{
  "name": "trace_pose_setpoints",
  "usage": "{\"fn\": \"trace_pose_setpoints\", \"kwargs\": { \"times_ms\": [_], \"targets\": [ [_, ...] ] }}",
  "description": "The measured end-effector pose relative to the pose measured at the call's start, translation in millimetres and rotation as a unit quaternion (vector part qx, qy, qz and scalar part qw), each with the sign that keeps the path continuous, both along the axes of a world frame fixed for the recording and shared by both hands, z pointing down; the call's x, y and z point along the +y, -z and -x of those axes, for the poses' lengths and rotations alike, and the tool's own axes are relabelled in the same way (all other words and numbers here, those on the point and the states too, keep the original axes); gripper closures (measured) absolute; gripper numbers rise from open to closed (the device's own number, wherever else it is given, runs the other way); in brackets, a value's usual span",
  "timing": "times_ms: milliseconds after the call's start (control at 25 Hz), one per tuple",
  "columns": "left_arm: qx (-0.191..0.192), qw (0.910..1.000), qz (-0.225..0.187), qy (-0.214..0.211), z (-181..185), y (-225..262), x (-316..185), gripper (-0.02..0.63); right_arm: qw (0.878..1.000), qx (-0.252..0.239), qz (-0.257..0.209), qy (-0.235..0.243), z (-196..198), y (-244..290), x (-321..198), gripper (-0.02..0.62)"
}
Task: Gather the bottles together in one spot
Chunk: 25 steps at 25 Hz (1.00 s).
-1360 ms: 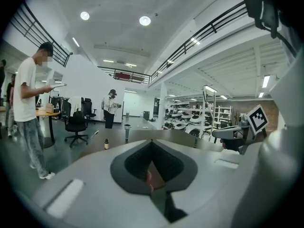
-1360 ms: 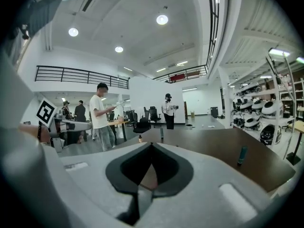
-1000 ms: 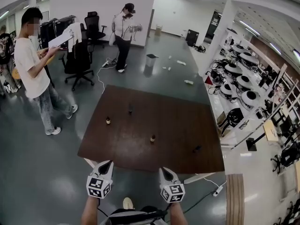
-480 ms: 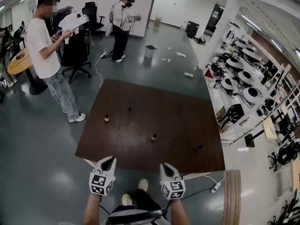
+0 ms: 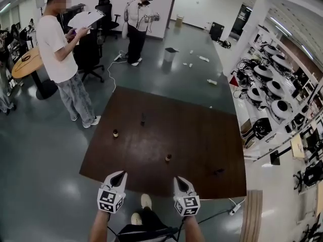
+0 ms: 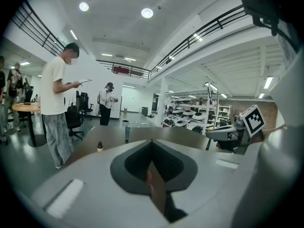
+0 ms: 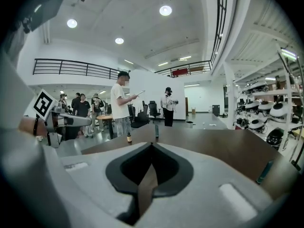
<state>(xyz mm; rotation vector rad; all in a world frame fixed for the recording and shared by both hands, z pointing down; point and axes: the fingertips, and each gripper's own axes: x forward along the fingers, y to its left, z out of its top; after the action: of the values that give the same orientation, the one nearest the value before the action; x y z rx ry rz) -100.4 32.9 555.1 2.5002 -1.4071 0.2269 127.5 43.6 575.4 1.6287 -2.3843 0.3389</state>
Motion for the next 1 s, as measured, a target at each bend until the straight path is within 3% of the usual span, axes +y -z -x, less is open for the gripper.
{"fn": "trace_pose_setpoints", "kwargs": {
  "times_ms": [440, 1000],
  "targets": [
    [-0.02, 0.9995, 0.024, -0.006, -14.3, -34.7, -38.1, 0.604, 1.0, -0.012, 0.023, 0.017, 0.8, -46.4, -43.4, 0.594],
    [-0.031, 0.9976, 0.06, -0.011, -21.4, -75.0, -50.5, 0.604, 0.998, -0.015, 0.06, 0.016, -2.8, -97.8, -75.1, 0.594]
  ]
}}
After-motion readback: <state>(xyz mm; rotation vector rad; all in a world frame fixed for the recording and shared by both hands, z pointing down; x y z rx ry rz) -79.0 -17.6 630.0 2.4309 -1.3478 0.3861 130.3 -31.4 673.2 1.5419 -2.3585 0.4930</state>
